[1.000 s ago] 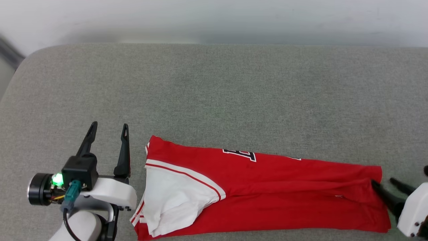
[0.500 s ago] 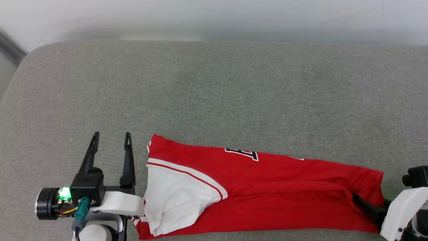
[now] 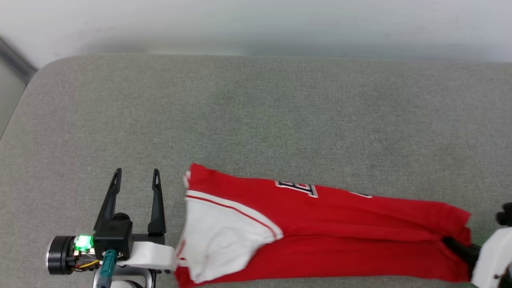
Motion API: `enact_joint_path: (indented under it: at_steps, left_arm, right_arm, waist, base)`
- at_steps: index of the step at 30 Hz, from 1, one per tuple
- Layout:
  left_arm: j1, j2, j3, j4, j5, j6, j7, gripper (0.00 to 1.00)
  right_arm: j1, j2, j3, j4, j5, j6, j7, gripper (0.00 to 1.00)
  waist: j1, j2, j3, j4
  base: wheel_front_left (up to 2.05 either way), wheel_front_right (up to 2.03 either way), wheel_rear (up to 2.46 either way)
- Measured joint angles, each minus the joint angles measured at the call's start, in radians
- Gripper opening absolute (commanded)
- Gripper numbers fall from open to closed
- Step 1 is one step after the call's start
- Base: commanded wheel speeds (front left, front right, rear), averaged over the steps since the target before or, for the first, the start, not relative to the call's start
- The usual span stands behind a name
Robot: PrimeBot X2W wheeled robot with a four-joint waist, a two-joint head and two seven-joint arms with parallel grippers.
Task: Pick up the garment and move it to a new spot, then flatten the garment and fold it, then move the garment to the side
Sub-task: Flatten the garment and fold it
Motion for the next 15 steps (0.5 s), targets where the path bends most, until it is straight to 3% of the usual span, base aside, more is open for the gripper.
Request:
enact_joint_path:
  at_steps: [9, 15]
  left_arm:
    - [0.038, -0.024, 0.011, -0.001, 0.048, -0.018, 0.0, 1.0]
    - [0.058, -0.026, 0.021, 0.0, 0.057, -0.025, 0.0, 1.0]
  right_arm:
    - [0.043, -0.122, -0.076, 0.034, -0.003, -0.001, 0.022, 0.0]
    - [0.064, -0.128, -0.079, -0.123, 0.035, -0.001, 0.135, 0.0]
  waist:
    - [0.0, 0.0, -0.029, -0.001]
    - [0.0, 0.0, -0.046, -0.007]
  base:
    - [0.0, 0.0, 0.0]
    - [0.0, 0.0, 0.0]
